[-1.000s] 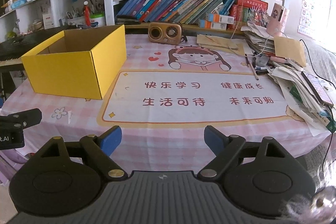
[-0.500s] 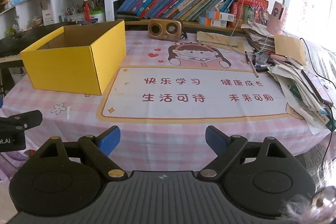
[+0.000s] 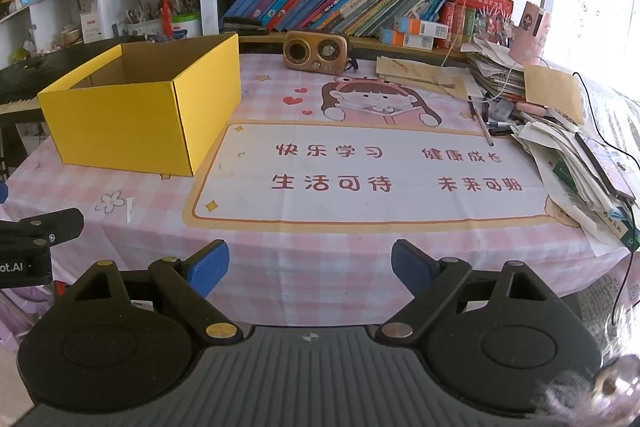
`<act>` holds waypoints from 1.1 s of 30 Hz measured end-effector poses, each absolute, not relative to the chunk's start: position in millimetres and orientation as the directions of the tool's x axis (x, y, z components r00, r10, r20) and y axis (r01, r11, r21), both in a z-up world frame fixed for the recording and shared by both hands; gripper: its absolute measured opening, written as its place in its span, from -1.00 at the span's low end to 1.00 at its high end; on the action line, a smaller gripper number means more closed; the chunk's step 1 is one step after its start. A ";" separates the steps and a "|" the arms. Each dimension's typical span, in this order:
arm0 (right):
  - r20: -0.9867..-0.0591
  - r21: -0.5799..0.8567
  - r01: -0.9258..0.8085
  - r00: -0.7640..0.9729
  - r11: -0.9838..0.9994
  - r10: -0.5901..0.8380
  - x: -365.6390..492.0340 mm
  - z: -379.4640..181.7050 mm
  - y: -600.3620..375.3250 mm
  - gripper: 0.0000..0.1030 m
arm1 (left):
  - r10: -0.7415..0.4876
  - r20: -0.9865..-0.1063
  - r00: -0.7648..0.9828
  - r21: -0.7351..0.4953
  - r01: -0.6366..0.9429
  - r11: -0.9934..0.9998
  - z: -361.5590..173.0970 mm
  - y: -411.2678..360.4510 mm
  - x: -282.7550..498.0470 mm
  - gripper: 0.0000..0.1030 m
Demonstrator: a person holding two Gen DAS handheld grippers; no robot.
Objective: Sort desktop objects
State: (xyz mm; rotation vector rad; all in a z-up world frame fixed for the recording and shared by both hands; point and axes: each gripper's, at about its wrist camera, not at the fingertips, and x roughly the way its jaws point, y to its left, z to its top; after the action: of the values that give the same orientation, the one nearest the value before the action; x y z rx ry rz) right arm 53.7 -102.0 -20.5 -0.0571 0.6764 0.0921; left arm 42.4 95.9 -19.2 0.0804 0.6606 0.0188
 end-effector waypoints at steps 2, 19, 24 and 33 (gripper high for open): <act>-0.629 -0.026 -0.103 0.774 0.994 0.064 53.8 -21.2 -101.8 0.71 | 0.039 -0.616 0.787 0.079 0.012 0.997 -20.1 96.1 43.5 0.96; -0.635 -0.033 -0.095 0.770 0.995 0.052 55.9 -22.7 -103.5 0.84 | 0.030 -0.632 0.774 0.066 0.016 0.998 -22.9 97.6 49.1 0.97; -0.635 -0.033 -0.096 0.770 0.995 0.053 56.1 -22.6 -103.6 0.86 | 0.029 -0.633 0.773 0.064 0.015 0.998 -23.0 99.5 50.6 0.97; -0.641 -0.035 -0.099 0.766 0.994 0.054 60.8 -25.8 -101.2 0.86 | 0.029 -0.638 0.769 0.060 0.012 0.998 -24.4 103.0 53.8 0.97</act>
State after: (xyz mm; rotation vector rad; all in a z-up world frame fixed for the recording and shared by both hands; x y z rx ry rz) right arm 60.8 -101.2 -25.8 -0.0679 0.6934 0.0832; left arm 53.8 103.0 -24.4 0.0618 0.6934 0.0088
